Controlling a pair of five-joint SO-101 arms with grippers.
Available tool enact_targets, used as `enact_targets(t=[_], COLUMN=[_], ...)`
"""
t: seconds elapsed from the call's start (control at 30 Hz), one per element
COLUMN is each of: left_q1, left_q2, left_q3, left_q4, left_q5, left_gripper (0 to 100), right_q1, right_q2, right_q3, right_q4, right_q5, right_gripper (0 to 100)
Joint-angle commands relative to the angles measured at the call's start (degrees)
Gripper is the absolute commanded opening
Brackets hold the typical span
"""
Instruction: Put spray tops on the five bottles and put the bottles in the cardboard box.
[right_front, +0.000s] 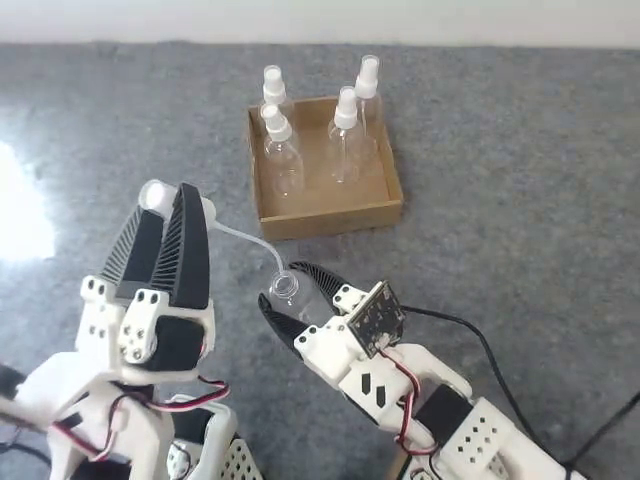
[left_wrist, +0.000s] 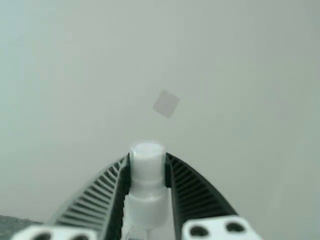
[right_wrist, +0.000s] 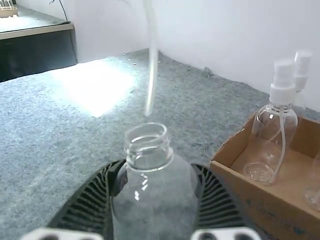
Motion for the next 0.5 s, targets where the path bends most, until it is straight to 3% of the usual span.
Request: enact_targets(t=[0.0, 0.47], left_q1=[0.2, 0.6], left_q2=[-0.4, -0.4], left_q3=[1.9, 6.1], left_q4=[-1.3, 5.3], left_q5=[-0.5, -4.5], left_gripper=[4, 4], right_q1=[-0.7, -0.6], right_q2=[-1.5, -1.5], right_q3=[-1.1, -1.3], right_q4=[-1.4, -1.4], right_q5=[1.1, 1.1], right_gripper=[3.7, 3.8])
